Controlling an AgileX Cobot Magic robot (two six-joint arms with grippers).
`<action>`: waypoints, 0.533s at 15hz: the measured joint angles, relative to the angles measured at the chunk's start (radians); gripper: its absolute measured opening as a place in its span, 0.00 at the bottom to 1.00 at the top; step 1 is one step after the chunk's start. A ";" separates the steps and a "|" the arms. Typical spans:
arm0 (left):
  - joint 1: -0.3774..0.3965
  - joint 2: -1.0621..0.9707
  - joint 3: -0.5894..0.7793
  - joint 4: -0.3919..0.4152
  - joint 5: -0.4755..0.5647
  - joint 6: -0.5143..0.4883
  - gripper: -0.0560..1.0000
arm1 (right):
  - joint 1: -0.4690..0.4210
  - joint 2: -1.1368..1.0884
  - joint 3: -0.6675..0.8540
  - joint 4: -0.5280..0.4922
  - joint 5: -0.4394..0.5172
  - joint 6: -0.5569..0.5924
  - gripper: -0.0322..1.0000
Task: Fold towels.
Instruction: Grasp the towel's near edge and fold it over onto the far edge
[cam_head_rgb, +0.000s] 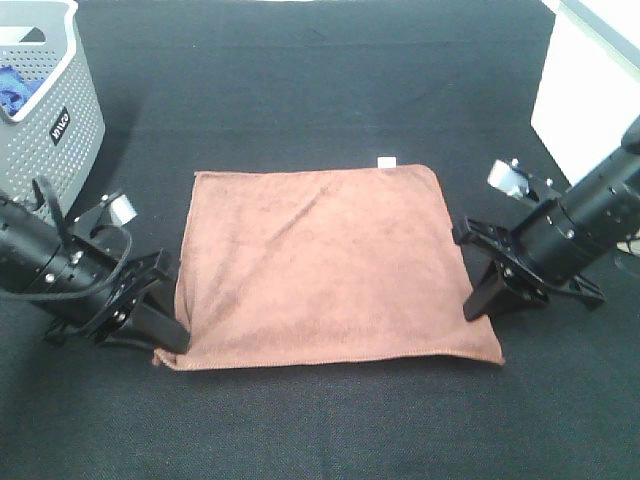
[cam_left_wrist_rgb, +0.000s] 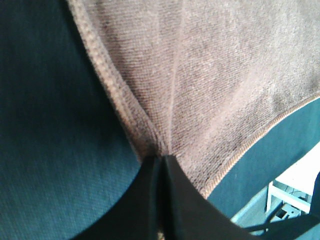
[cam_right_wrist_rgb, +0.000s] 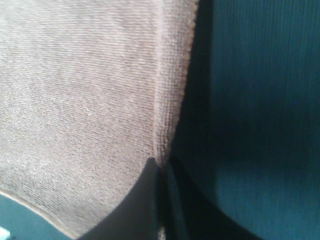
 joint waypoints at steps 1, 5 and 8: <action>0.000 -0.005 0.002 0.000 0.000 0.000 0.05 | 0.000 -0.005 0.003 -0.001 0.000 0.000 0.03; -0.001 -0.010 -0.076 -0.025 -0.036 0.035 0.05 | 0.000 -0.021 -0.065 -0.005 -0.058 -0.009 0.03; -0.001 -0.014 -0.161 -0.032 -0.136 0.037 0.05 | 0.000 0.007 -0.194 -0.005 -0.062 -0.011 0.03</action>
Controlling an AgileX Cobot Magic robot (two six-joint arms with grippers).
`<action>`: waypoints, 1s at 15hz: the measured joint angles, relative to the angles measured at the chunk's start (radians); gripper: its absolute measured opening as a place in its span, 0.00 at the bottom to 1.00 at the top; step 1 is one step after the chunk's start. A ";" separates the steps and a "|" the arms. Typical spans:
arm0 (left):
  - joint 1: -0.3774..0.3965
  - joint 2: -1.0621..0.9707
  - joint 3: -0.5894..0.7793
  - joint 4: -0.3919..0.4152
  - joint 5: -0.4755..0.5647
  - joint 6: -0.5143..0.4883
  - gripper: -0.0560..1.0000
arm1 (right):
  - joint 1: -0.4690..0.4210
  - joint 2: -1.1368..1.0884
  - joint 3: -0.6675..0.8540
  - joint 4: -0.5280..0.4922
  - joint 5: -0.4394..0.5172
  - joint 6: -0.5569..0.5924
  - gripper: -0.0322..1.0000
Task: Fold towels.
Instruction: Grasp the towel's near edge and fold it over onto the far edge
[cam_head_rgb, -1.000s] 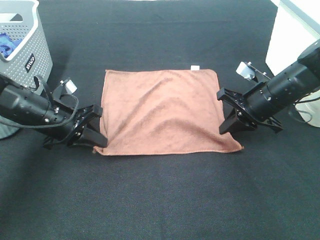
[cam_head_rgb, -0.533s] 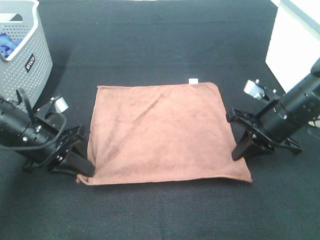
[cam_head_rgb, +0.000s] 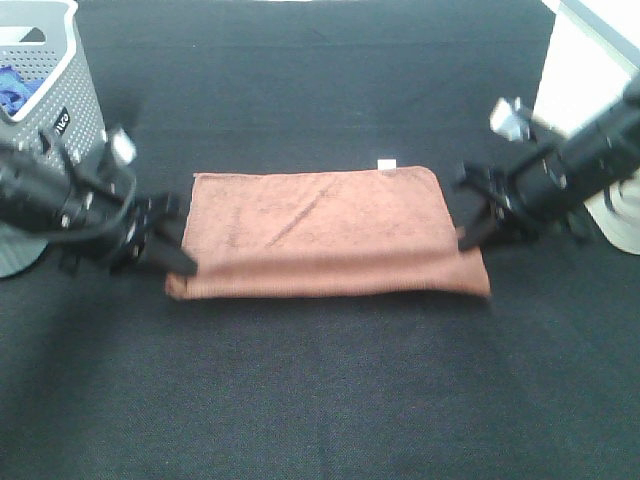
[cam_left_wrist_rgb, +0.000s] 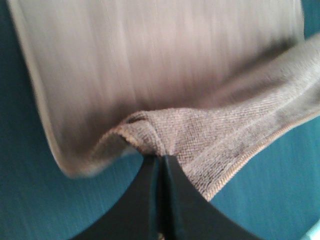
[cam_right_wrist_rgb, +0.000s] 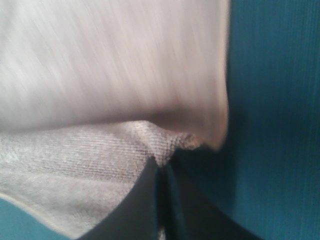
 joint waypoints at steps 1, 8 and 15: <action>0.000 0.002 -0.036 0.000 -0.025 0.000 0.05 | 0.000 0.024 -0.066 -0.001 0.000 0.000 0.03; 0.000 0.214 -0.398 0.056 -0.092 -0.091 0.05 | 0.000 0.320 -0.567 -0.063 0.061 0.050 0.03; 0.000 0.320 -0.514 0.062 -0.121 -0.102 0.24 | 0.000 0.455 -0.704 -0.118 0.063 0.094 0.20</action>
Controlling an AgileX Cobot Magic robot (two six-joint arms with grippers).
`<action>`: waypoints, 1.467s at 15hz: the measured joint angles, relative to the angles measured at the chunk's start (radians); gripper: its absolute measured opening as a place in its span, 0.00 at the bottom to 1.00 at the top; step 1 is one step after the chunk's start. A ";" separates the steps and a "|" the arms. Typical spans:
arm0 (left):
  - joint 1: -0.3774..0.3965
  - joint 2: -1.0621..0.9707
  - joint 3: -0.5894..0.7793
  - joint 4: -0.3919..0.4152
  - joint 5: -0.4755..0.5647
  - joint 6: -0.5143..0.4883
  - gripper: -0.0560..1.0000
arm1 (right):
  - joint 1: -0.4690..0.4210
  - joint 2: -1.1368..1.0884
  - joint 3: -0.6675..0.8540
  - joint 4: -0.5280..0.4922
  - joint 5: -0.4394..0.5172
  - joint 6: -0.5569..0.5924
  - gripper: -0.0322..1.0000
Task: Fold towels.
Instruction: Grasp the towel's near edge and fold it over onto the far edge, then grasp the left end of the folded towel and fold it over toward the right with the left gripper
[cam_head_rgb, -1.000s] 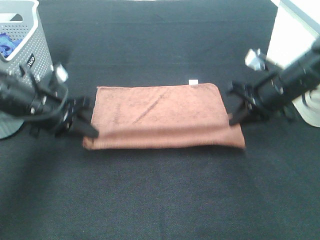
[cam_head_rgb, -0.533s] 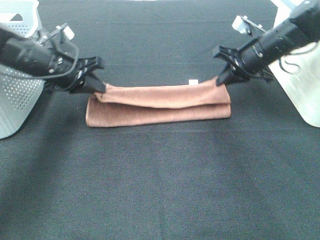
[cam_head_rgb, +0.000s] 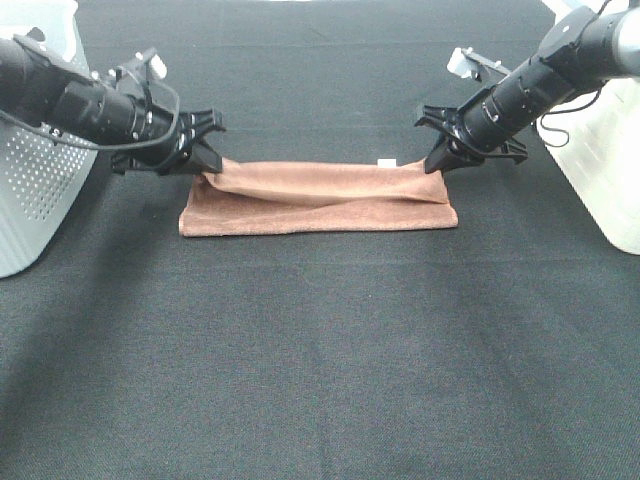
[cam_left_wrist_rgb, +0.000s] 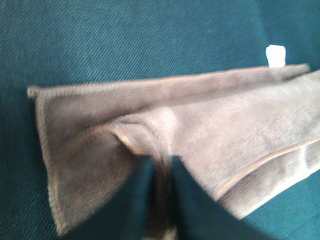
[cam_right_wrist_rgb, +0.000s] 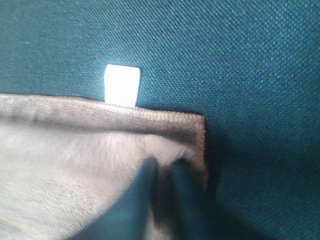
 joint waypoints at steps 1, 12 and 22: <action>0.000 0.001 0.000 0.000 0.002 0.000 0.38 | 0.000 0.000 -0.002 0.003 0.003 0.001 0.37; 0.000 0.000 -0.001 0.333 0.024 -0.368 0.76 | 0.000 -0.083 -0.005 -0.163 0.263 0.126 0.87; -0.007 0.144 -0.158 0.233 0.097 -0.379 0.44 | 0.000 -0.083 -0.005 -0.167 0.263 0.127 0.87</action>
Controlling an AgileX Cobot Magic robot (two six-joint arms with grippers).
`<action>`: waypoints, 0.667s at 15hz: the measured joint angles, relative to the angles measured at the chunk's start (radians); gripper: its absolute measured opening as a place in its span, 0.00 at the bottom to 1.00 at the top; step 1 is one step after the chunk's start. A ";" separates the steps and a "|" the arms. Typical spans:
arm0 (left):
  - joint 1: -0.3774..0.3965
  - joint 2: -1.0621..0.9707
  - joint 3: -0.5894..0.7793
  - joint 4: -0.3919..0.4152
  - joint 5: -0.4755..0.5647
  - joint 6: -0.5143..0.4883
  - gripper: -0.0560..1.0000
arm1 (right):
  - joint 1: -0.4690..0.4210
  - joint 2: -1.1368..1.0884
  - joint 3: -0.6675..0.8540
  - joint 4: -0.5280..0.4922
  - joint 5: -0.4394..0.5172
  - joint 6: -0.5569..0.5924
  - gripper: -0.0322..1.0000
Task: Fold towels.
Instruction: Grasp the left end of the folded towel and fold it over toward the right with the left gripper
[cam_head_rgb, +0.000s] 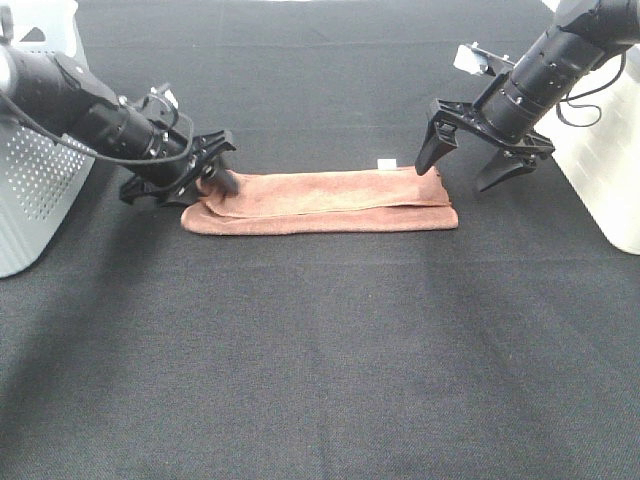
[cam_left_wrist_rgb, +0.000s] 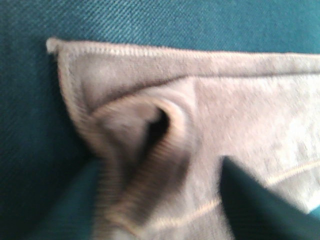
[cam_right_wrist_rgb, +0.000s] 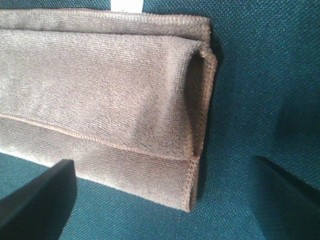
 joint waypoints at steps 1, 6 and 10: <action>0.000 0.005 0.000 0.001 0.001 -0.002 0.27 | 0.000 0.000 0.000 0.000 0.000 0.000 0.87; 0.000 -0.018 -0.004 0.107 0.044 -0.028 0.09 | 0.000 0.000 0.000 0.000 0.000 0.000 0.87; 0.000 -0.146 -0.048 0.415 0.122 -0.219 0.09 | 0.000 0.000 0.000 0.000 0.000 0.000 0.87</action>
